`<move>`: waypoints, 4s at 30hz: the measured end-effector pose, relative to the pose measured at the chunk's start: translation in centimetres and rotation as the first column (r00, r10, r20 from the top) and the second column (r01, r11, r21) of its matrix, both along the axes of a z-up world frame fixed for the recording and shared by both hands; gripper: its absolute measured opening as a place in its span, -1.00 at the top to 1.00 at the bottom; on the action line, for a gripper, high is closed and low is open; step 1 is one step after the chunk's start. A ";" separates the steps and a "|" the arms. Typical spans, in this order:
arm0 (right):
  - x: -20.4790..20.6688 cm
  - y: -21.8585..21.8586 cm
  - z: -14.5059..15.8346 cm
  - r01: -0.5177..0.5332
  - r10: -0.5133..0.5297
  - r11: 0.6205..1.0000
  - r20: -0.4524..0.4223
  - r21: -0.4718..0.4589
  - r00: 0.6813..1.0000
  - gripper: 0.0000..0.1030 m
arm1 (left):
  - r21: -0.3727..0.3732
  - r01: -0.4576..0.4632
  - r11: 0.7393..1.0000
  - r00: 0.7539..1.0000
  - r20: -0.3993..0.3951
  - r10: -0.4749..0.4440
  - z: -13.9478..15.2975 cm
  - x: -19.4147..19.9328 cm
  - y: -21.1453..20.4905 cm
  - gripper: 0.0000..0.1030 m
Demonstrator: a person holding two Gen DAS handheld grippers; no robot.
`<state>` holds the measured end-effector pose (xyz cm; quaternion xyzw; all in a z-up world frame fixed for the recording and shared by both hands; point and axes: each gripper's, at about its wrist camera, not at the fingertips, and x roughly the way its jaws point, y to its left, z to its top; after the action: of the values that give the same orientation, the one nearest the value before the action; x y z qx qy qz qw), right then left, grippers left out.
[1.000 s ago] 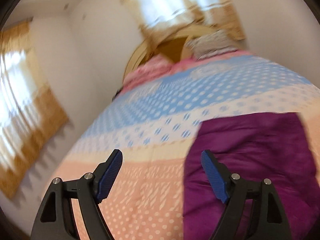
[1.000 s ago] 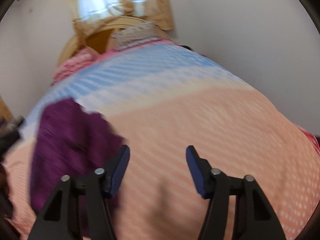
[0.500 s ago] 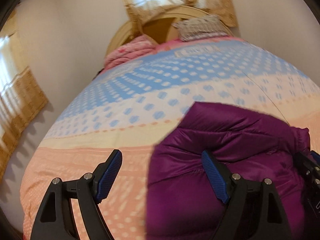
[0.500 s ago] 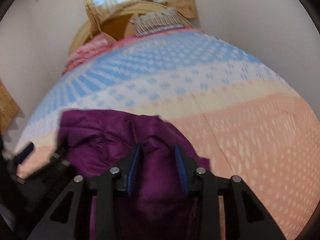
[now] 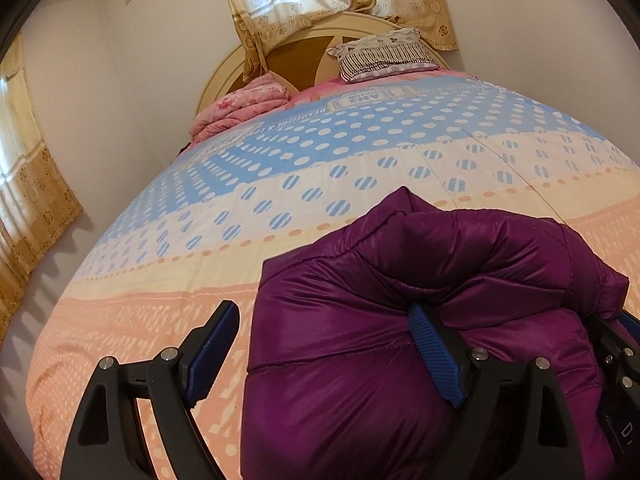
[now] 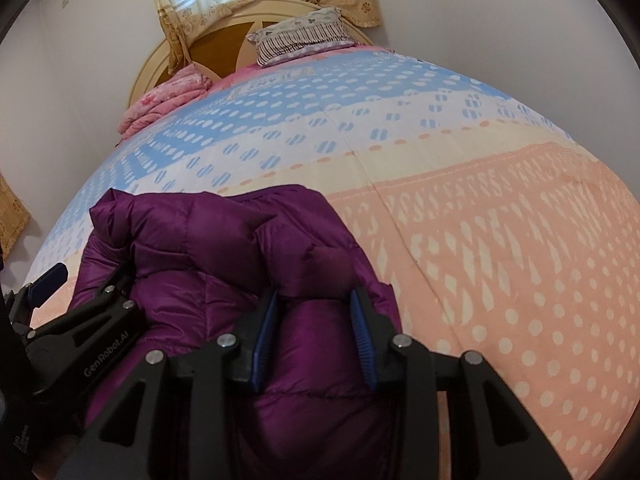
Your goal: Fold large clothes
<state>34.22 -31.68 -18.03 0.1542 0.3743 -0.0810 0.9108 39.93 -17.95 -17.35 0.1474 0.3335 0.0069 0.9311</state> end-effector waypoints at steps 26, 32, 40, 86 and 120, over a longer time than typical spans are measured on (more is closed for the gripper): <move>0.5 1.0 -0.8 0.006 -0.010 0.996 -0.043 -0.092 0.999 0.24 | 0.005 0.001 1.000 1.000 -0.030 0.000 -0.9 0.2 -0.2 -0.70; 0.5 1.2 -0.9 -0.001 -0.004 0.994 -0.048 -0.113 0.999 0.24 | 0.004 -0.004 1.000 0.999 -0.033 0.004 -0.9 0.1 -0.1 -0.70; 0.5 1.3 -0.9 0.001 -0.007 0.992 -0.050 -0.124 0.999 0.24 | 0.005 -0.005 1.000 0.999 -0.034 0.005 -1.0 0.1 -0.2 -0.70; -5.2 -1.7 -1.4 -0.023 0.023 1.000 -0.010 0.009 1.000 -0.41 | -0.469 0.076 0.880 0.970 -0.169 -0.174 -1.2 -8.2 10.1 -0.72; -3.2 14.7 5.1 -0.456 0.422 0.885 0.247 0.096 0.872 0.59 | -0.311 0.087 0.946 0.995 0.075 -0.067 8.1 -15.3 24.3 0.45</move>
<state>31.04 -17.00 -12.97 0.1413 0.3018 0.1745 0.9265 24.64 6.30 -9.28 0.0101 0.2947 -0.0782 0.9523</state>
